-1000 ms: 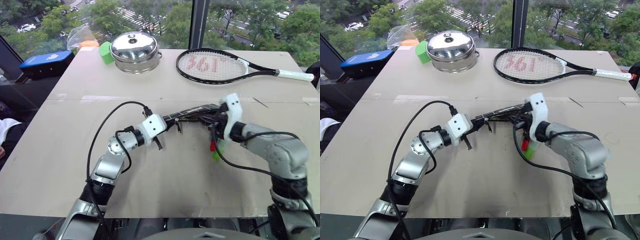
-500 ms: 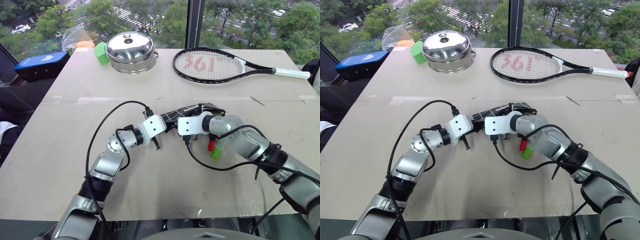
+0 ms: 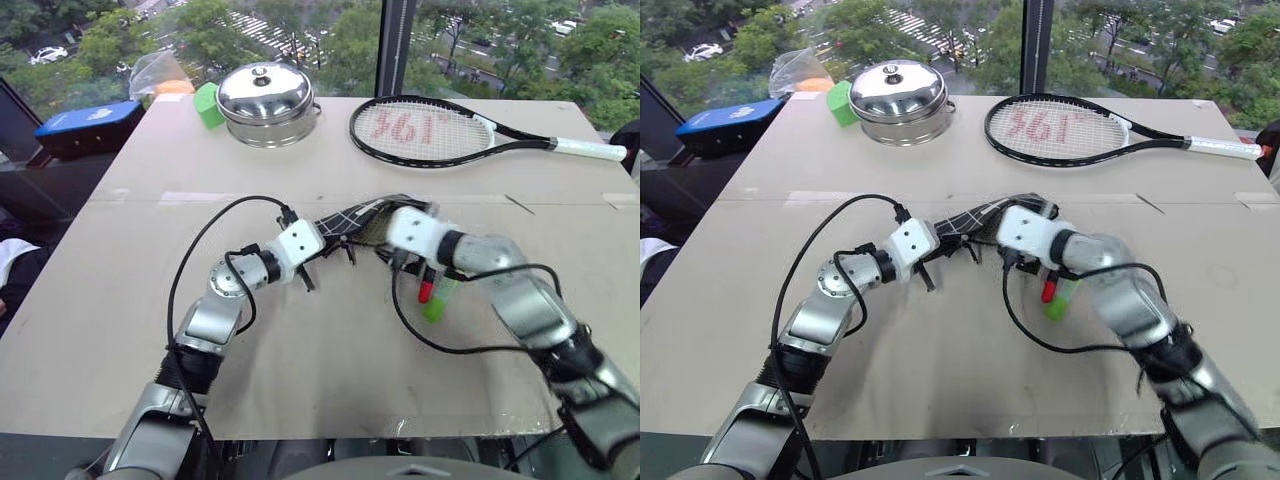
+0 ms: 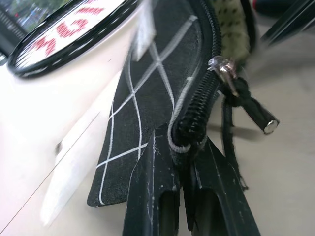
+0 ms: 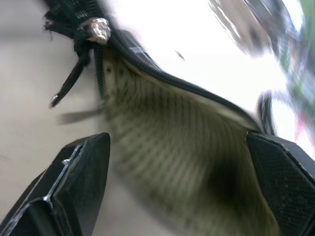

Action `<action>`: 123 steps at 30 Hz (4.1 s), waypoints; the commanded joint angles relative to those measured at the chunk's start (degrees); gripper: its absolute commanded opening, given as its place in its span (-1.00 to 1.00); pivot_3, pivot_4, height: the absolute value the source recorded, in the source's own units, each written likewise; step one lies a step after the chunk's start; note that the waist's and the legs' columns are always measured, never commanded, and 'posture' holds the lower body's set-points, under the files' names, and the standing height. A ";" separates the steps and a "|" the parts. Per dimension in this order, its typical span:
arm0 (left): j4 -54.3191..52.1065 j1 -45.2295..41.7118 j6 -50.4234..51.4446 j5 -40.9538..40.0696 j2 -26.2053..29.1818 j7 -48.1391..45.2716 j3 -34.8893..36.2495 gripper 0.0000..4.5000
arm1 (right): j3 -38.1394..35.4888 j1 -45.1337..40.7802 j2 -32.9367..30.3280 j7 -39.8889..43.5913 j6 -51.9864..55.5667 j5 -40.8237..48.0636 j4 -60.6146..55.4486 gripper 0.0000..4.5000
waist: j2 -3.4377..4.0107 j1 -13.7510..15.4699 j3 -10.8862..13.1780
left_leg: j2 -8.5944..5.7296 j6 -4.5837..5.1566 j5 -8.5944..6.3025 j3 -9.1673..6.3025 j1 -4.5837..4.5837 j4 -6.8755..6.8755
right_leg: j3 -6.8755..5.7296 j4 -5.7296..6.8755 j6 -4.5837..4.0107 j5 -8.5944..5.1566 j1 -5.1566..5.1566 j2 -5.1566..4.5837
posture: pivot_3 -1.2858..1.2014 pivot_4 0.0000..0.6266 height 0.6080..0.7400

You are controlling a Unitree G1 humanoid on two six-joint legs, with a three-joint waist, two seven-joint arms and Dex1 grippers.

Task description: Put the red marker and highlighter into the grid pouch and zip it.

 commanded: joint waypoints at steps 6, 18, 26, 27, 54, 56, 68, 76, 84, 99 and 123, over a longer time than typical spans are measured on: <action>0.90 -1.62 -0.24 -0.85 -0.32 0.87 1.33 -1.00 | -8.51 -1.01 13.82 -12.66 50.23 -0.36 -15.75 0.97 | 0.00 0.07 -0.01 | 0.02 0.21 -0.13 -0.05 0.04 0.02 | 0.00 0.04 -0.10 -0.02 -0.02 -0.02 | 0.03 -0.52 1.00; -0.95 -0.58 -0.01 -0.65 0.14 1.10 1.67 -1.00 | -13.90 -2.88 21.09 -24.60 52.69 -0.94 -5.03 0.97 | 0.03 0.00 0.01 | -0.17 -0.04 0.02 -0.03 -0.02 -0.02 | 0.01 -0.01 -0.03 0.01 -0.03 0.00 | 0.03 -0.52 1.00; -2.19 0.48 0.55 -0.45 -0.03 1.64 1.51 -1.00 | -14.14 -3.07 22.51 -25.68 52.69 2.48 -1.95 0.44 | -0.03 -1.15 -0.03 | -0.14 0.17 -0.10 -0.06 0.01 -0.03 | 0.01 0.02 -0.02 0.01 -0.01 0.02 | 0.03 -0.52 1.00; -2.25 0.48 0.63 -0.42 -0.07 1.67 1.46 -1.00 | -14.19 -3.35 22.43 -25.69 52.69 2.90 -1.62 0.20 | -0.03 -1.16 -0.03 | -0.13 0.17 -0.10 -0.07 0.02 -0.03 | 0.01 0.03 -0.02 0.01 -0.01 0.02 | 0.03 -0.52 1.00; -5.41 0.77 3.26 -4.88 -0.43 -2.74 1.13 -1.00 | 14.23 -19.38 -13.72 -8.93 28.08 9.77 -4.56 -0.93 | 0.03 -1.16 0.07 | -0.09 0.22 -0.13 -0.08 0.00 -0.05 | 0.02 -0.04 -0.02 0.00 -0.03 -0.04 | 0.03 -0.52 1.00; -6.14 0.89 3.38 -5.32 -0.37 -3.39 1.00 -1.00 | 19.94 -22.38 -14.96 -7.89 22.26 5.67 -0.52 -0.93 | 0.03 -1.19 0.07 | -0.09 0.22 -0.13 -0.07 0.01 -0.06 | 0.02 -0.04 -0.02 0.00 -0.03 -0.04 | 0.03 -0.52 1.00; -10.07 1.84 3.97 -5.56 -1.08 -4.33 -0.18 -1.00 | 26.94 -30.55 -6.62 1.51 -23.08 -6.64 27.88 -0.46 | 0.01 -0.97 0.12 | -0.08 -0.05 0.03 0.00 0.01 -0.04 | 0.02 -0.06 0.00 0.00 -0.03 0.01 | 0.03 -0.52 1.00; -6.99 1.38 4.45 -5.08 -0.51 -2.15 1.99 -1.00 | -12.83 -12.67 -13.97 12.39 17.25 26.89 -5.06 0.34 | -0.04 0.51 0.15 | -0.02 0.05 -0.03 -0.05 -0.12 0.02 | -0.04 -0.16 -0.01 0.01 0.02 -0.13 | 0.03 -0.52 1.00; -4.32 0.00 2.63 -4.74 0.30 -2.83 2.31 -1.00 | -27.37 12.16 -23.86 5.82 33.40 29.20 -19.74 0.34 | -0.07 0.30 0.13 | 0.02 0.25 -0.16 -0.12 0.02 -0.04 | -0.13 -0.13 -0.27 -0.13 0.07 -0.21 | 0.03 -0.52 1.00; -3.09 -1.18 1.31 -4.78 1.36 -4.38 2.24 -1.00 | -20.26 25.19 -20.15 -5.09 21.99 21.62 -8.74 -0.67 | -0.76 0.31 -0.17 | 0.02 0.26 -0.15 0.01 0.18 0.10 | 0.25 -0.08 -0.24 -0.14 0.08 0.00 | 0.03 -0.52 1.00; -9.06 0.60 1.00 -3.75 -0.15 -4.74 -2.26 -1.00 | 23.85 -27.36 -16.88 10.13 1.86 -2.24 12.32 -0.45 | -0.31 0.32 0.16 | -0.11 0.24 -0.14 0.04 0.02 0.03 | 0.33 -0.10 -0.02 -0.01 -0.07 0.04 | 0.03 -0.52 1.00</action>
